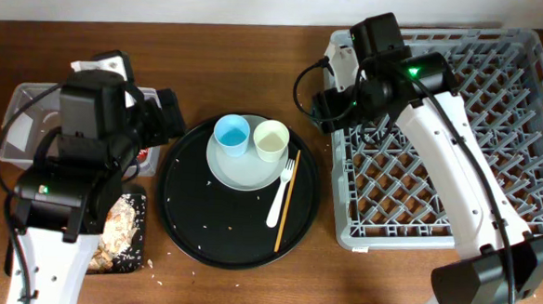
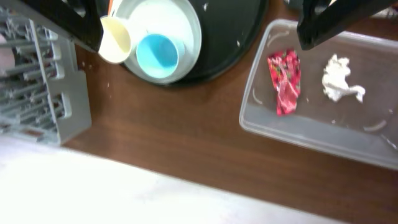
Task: Sort waste into correct bins and load items into the dishwasher rack
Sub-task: 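Grasp the blue cup on the white plate with the left gripper, then lift the blue cup and pass it to the right gripper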
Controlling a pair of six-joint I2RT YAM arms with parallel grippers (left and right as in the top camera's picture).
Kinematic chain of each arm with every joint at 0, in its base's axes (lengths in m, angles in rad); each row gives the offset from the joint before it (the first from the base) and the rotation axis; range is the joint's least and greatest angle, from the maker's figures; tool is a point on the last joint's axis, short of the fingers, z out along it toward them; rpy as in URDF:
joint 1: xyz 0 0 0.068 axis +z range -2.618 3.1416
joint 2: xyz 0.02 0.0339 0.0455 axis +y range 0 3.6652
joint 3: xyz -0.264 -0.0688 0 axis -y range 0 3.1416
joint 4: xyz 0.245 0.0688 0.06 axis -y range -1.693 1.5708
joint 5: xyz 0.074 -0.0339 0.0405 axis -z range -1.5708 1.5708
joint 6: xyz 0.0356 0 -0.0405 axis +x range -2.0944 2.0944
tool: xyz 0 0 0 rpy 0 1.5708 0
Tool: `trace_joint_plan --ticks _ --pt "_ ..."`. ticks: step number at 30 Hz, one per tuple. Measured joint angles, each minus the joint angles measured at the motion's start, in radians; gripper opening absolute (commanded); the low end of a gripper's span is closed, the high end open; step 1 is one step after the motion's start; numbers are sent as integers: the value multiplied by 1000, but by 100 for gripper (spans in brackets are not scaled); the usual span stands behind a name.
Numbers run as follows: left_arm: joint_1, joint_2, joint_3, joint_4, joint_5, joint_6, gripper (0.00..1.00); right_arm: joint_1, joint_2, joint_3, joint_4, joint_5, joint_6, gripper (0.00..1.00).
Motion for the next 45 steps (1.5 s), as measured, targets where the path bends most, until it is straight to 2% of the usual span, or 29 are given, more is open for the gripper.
trace_joint_plan --ticks 1,2,4,5,9,12,16,19,20,22,23,24,27,29,31,33,36,38,41,42,45 --pt "0 13 0 -6 19 -3 80 0 0 0 0 21 0 66" --pt "0 43 -1 3 46 -6 73 0 0 0 -1 35 0 66" --pt "0 179 -3 51 87 -19 72 0 0 0 -10 48 0 66" --pt "-2 269 -4 71 108 -26 64 0 0 0 -10 50 0 66" --pt "-45 535 -19 127 150 -41 55 0 0 0 -11 53 0 66" --pt "-87 645 -19 140 150 -48 49 0 0 0 -13 53 -1 66" --pt "-118 679 -19 142 150 -53 35 0 0 0 -20 64 -1 66" --pt "-118 699 -19 142 149 -50 14 0 0 0 -20 65 -1 66" --pt "-118 699 -19 142 148 -53 1 0 0 0 -20 65 0 66" --pt "-118 699 -19 141 134 -55 1 0 0 0 -30 67 2 85" --pt "-116 699 -19 141 134 -55 1 0 0 0 -31 68 1 88" --pt "-112 699 -19 138 134 -55 0 0 0 0 -31 68 -2 91" --pt "-31 694 21 72 134 -55 0 0 0 0 -31 68 1 91" --pt "39 575 80 -21 146 -30 0 0 0 0 -58 56 2 92" --pt "173 400 103 -8 388 58 0 -3 0 -1 -70 -82 -54 93" --pt "308 314 119 -2 754 161 0 -23 1 -1 -81 -329 -174 95" --pt "328 339 119 -20 1227 318 0 -78 1 -1 -95 -742 -362 96" --pt "306 340 119 -15 1379 372 0 -80 2 -1 -94 -916 -443 96" --pt "232 340 119 2 1493 423 0 -80 2 -1 -64 -1067 -510 95" --pt "211 340 119 3 1503 430 0 -80 2 -1 -56 -1120 -521 91" --pt "177 340 119 11 1487 436 0 -80 2 -1 -36 -1199 -529 90"
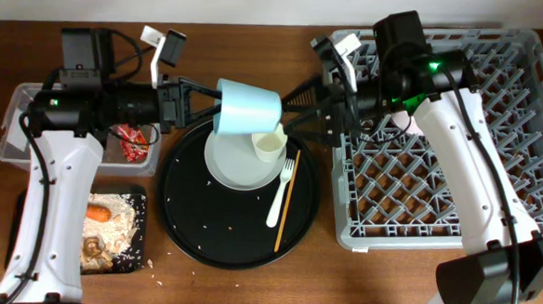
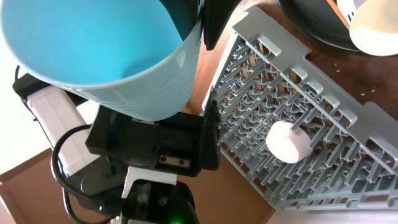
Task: Sort waste into correct bins and load items into the dishwasher rack
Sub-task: 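Lift the blue cup and pass it to the right gripper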
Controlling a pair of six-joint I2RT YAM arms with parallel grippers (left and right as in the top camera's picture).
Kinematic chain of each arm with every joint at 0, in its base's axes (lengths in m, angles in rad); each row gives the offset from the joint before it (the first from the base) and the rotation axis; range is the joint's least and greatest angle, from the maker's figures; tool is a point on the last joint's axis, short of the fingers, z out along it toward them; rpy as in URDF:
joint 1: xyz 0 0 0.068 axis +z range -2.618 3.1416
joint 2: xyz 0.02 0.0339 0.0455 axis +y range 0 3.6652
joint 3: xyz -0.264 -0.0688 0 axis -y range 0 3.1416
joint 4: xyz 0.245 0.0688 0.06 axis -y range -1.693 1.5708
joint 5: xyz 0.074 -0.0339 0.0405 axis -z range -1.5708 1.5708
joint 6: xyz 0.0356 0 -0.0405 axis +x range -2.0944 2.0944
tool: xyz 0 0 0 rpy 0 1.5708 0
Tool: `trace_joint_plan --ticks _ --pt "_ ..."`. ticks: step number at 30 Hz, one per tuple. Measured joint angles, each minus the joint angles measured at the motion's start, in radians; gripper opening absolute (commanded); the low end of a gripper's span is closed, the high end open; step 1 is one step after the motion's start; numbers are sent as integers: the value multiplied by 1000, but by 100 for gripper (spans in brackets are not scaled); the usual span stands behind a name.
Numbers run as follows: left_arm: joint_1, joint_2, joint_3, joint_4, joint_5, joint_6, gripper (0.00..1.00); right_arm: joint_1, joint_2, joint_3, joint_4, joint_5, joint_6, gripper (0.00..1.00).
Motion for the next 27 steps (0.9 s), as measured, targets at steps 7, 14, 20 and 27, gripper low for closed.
trace_joint_plan --ticks 7,14,20,27 --pt "-8 0 0 10 18 2 0 84 4 0 117 -55 -8 72" --pt "-10 0 0 -12 -5 8 0 84 9 -1 171 -39 -6 74" --pt "-27 0 0 -10 -38 15 0 74 10 -1 171 -25 17 37" --pt "-65 -2 0 -34 -257 14 50 80 17 -5 196 18 13 37"
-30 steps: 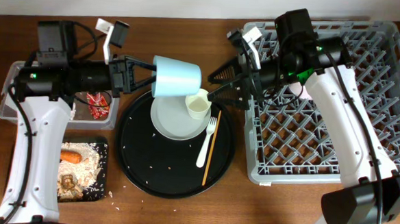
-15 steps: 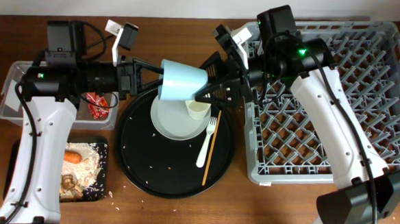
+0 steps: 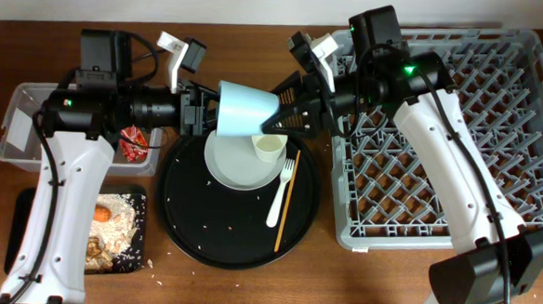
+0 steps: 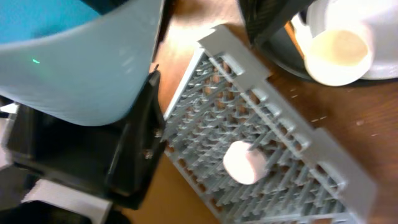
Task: Sort waste into correct bins and load items into the dishwasher rack
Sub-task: 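Lift the blue cup and pass it to the right gripper, then place the blue cup upside down in the rack with the right gripper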
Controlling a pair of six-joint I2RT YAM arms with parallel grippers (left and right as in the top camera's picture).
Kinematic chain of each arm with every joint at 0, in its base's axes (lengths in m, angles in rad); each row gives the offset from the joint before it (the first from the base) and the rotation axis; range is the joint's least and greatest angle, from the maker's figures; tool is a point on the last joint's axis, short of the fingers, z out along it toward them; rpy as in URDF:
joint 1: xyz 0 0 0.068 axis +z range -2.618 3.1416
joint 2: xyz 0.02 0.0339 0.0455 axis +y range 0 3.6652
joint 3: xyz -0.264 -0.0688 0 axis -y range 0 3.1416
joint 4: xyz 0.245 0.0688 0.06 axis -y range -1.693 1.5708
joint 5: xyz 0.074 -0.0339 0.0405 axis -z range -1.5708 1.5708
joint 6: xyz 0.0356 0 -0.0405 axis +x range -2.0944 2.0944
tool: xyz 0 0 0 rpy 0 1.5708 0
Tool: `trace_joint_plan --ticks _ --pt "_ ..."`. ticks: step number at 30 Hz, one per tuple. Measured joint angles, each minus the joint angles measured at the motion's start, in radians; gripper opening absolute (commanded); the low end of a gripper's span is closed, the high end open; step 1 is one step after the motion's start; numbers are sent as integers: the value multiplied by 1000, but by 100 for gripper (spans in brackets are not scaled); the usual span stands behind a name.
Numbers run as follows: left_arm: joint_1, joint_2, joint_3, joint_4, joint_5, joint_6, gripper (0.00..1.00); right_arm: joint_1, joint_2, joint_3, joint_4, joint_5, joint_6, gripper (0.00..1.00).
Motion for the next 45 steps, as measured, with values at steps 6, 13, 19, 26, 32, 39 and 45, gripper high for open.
trace_joint_plan --ticks 6,13,19,26,32,39,45 --pt "0 0 0 -1 -306 0 51 -42 1 0 -1 193 73 31" --pt "0 1 0 -50 -487 1 51 -204 0 0 -102 743 345 27" --pt "0 1 0 -64 -499 1 51 -233 -2 0 -198 1304 520 26" --pt "0 1 0 -84 -499 1 51 -208 27 0 -201 1440 535 26" --pt "0 1 0 -90 -500 1 51 -154 124 0 -185 1452 536 26" --pt "0 1 0 -92 -506 1 51 -154 180 0 -164 1455 535 32" --pt "0 1 0 -98 -506 1 51 -154 187 -68 -89 1458 537 99"
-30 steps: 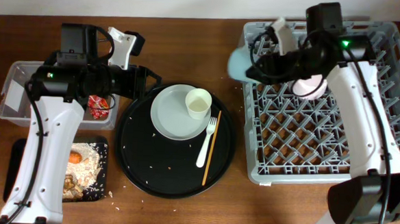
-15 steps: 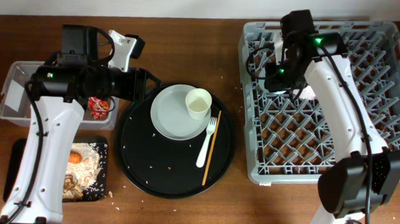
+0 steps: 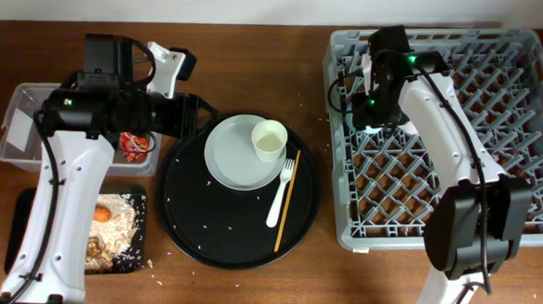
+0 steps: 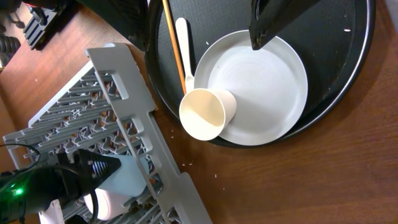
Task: Sort waste into correct bins and load items into the dishwasher rack
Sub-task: 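Place the blue cup upside down in the rack with the right gripper, then grasp the cream cup with the left gripper and pass it right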
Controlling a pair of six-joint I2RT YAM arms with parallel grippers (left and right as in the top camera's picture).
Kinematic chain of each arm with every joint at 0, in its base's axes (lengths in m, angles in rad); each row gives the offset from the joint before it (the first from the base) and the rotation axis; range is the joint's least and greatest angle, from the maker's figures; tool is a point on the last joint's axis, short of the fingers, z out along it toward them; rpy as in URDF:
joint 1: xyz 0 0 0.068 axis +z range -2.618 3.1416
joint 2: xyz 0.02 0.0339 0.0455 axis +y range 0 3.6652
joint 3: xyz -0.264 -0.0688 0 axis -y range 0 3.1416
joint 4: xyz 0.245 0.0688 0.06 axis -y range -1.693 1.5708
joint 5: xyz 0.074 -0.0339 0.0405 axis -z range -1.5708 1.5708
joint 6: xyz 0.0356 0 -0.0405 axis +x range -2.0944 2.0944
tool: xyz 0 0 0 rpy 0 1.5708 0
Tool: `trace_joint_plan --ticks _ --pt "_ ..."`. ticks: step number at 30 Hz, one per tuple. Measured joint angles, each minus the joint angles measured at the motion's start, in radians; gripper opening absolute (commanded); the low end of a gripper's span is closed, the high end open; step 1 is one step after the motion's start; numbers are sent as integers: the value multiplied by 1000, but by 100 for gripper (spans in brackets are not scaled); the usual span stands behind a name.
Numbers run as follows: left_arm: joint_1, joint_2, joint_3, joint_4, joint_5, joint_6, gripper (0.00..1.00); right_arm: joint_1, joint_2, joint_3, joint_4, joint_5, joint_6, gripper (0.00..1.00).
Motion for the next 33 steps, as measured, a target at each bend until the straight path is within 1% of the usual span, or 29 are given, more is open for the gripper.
trace_joint_plan --ticks 2,3,6,7,8,9,10,11,12,13,15,16,17,18,19,20,21,26,28,31,32,33 --pt "0 0 0 -3 0 0 51 0 1 0 -7 0 1 99" --pt "0 0 0 -3 0 0 51 0 3 20 -40 0 1 99" --pt "0 0 0 -5 0 0 51 0 3 182 -133 0 1 99" --pt "0 0 0 -5 -1 0 50 0 6 254 -227 -2 0 99" --pt "0 0 0 -7 0 0 50 0 4 299 -261 -11 1 99" --pt "-4 0 0 -6 -18 -16 51 0 4 322 -286 -27 1 99" --pt "-18 0 -2 -7 -81 -52 51 0 3 343 -307 -53 0 99" --pt "-60 0 -10 1 -172 -111 51 0 3 343 -320 -65 0 99" --pt "-98 0 -29 28 -237 -154 52 0 3 343 -325 -72 0 98" --pt "-140 3 -81 97 -291 -201 56 0 3 343 -331 -77 0 99" --pt "-204 41 -173 235 -333 -267 56 0 3 343 -349 -80 0 99" --pt "-235 77 -209 279 -343 -288 56 0 3 343 -352 -80 0 99" --pt "-274 150 -230 347 -349 -308 56 0 3 343 -354 -80 0 99" --pt "-302 219 -235 375 -352 -319 55 0 3 343 -355 -80 0 99" --pt "-315 252 -246 383 -353 -322 50 0 3 343 -356 -80 1 99" --pt "-320 293 -247 402 -353 -326 5 0 3 344 -357 -81 1 99" --pt "-320 311 -248 408 -352 -331 1 0 3 344 -357 -80 0 99" --pt "-320 334 -237 417 -359 -341 0 0 3 344 -357 -80 0 99" --pt "-313 306 -227 404 -359 -341 0 0 3 344 -360 -81 0 100" --pt "-249 109 -203 304 -343 -341 0 -13 3 344 -370 -147 -26 99" --pt "-192 11 -197 274 -310 -341 0 -31 -3 344 -375 -193 -47 99" --pt "-153 -34 -192 271 -261 -341 0 -64 -16 344 -406 -305 -106 99"
